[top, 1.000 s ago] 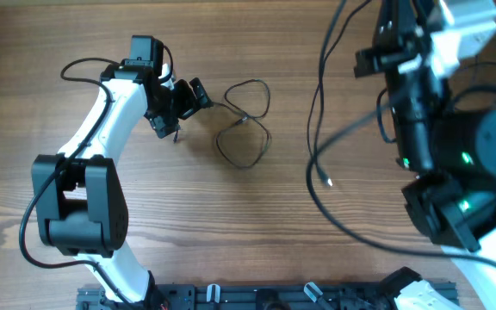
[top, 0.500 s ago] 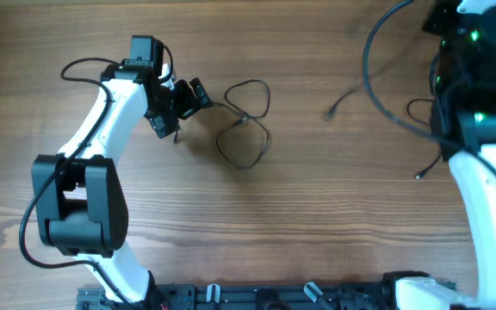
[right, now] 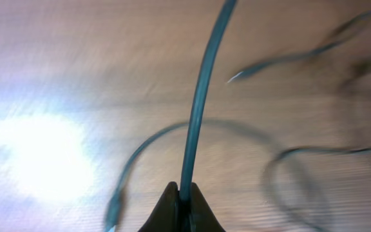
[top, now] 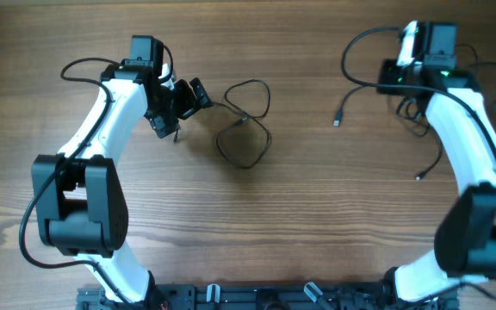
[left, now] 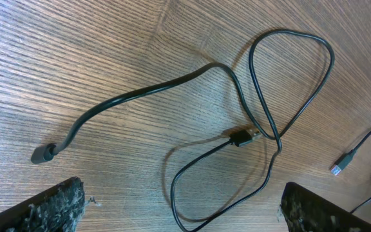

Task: Untangle cables
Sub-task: 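Lay the cable down at the right and open the right gripper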

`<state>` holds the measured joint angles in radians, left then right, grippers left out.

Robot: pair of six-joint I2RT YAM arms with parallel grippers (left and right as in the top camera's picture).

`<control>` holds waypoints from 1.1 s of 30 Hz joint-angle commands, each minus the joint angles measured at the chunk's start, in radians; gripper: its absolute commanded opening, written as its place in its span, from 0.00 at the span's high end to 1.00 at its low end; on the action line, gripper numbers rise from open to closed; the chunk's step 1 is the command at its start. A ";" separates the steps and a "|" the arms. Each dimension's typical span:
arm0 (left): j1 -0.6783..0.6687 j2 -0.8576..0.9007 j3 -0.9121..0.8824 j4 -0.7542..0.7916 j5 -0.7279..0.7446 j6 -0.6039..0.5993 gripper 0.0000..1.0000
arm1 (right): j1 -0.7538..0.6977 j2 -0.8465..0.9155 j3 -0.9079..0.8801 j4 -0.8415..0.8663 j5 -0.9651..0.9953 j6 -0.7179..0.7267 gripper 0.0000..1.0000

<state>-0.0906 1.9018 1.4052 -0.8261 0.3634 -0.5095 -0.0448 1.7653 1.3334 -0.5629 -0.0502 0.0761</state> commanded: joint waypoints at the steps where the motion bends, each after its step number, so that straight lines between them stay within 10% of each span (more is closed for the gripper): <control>1: -0.003 -0.014 0.001 0.002 -0.010 0.008 0.00 | 0.000 0.115 0.000 -0.015 -0.200 0.131 0.92; 7: -0.003 -0.014 0.001 0.002 -0.010 0.008 0.00 | 0.014 0.252 0.000 0.034 -0.253 0.265 0.88; 16: -0.003 -0.014 0.001 0.002 -0.010 0.008 0.00 | 0.184 0.274 0.000 0.144 0.158 0.268 0.53; 33: -0.003 -0.014 0.001 0.002 -0.010 0.008 0.00 | 0.168 0.385 0.000 -0.005 0.319 0.264 0.47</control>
<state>-0.0906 1.9018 1.4052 -0.8265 0.3634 -0.5095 0.1719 2.0872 1.3613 -0.4892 0.2375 0.3435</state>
